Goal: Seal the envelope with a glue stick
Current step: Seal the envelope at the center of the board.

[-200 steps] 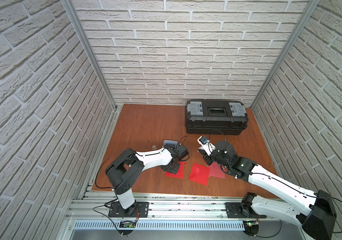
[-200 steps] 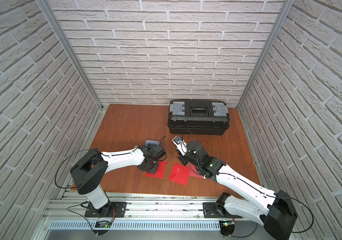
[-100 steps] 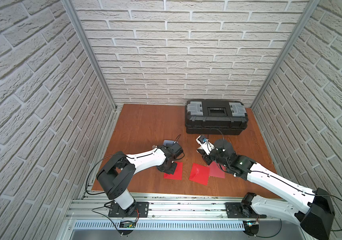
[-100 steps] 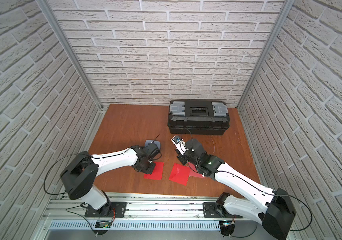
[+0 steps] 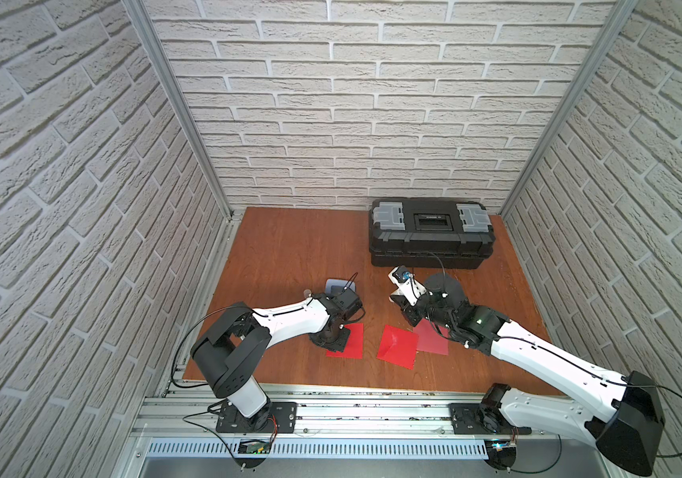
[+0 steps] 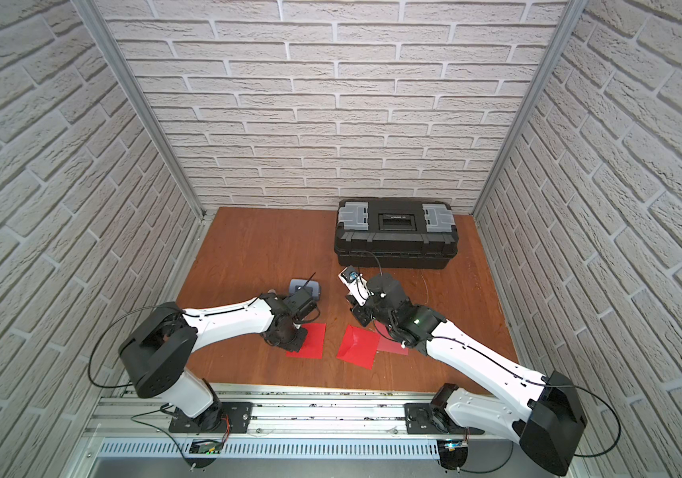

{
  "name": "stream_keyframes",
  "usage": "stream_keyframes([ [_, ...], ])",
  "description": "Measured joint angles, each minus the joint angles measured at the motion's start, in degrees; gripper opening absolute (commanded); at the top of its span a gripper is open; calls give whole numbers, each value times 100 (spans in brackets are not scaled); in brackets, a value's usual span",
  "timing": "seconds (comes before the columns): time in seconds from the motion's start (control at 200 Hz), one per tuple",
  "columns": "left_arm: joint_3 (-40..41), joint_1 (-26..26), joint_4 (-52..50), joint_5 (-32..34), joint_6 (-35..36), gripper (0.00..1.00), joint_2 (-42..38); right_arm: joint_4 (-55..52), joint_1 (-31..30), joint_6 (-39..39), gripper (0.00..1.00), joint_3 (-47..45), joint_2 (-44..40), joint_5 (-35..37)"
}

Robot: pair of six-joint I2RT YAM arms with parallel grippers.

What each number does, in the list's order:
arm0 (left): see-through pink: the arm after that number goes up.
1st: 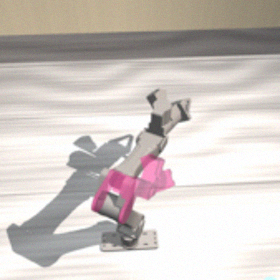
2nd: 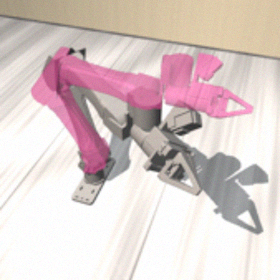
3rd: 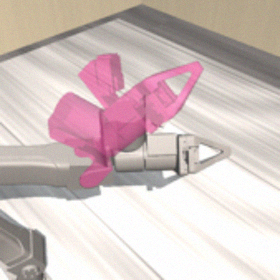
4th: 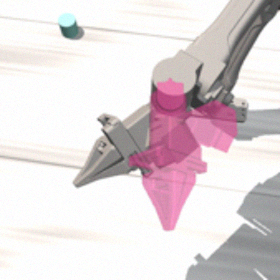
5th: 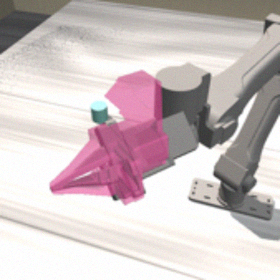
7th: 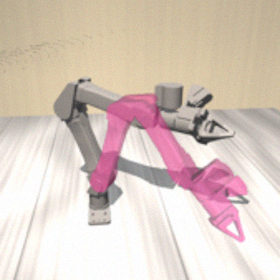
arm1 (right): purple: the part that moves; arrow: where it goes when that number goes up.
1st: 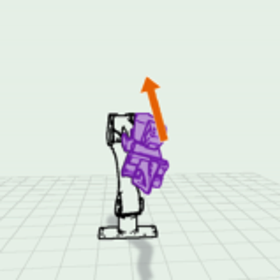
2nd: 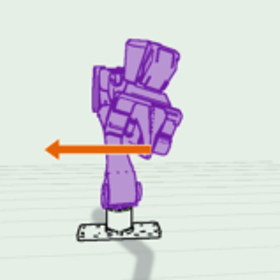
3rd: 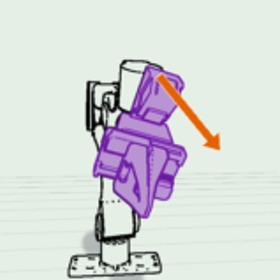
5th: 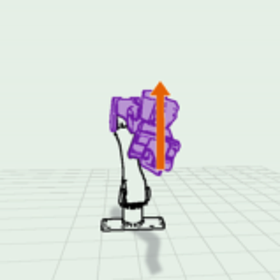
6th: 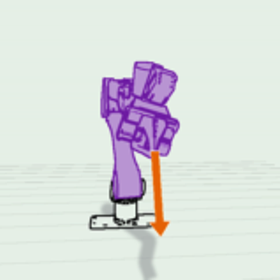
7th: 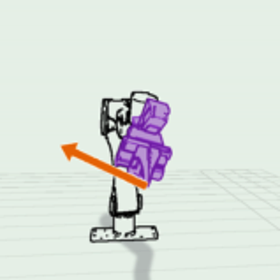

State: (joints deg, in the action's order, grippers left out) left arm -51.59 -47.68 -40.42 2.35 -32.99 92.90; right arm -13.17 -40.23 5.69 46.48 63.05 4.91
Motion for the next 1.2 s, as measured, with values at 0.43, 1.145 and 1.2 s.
stream_keyframes([
  [0.43,-490,-420,-595,496,-22,16,573,-44,0,9,3,17,7,0],
  [1.145,-299,269,-109,-293,-28,20,-157,-42,0,-79,3,17,9,-2],
  [1.2,-299,269,-101,-302,-28,20,-127,-42,0,-79,3,17,9,-2],
])
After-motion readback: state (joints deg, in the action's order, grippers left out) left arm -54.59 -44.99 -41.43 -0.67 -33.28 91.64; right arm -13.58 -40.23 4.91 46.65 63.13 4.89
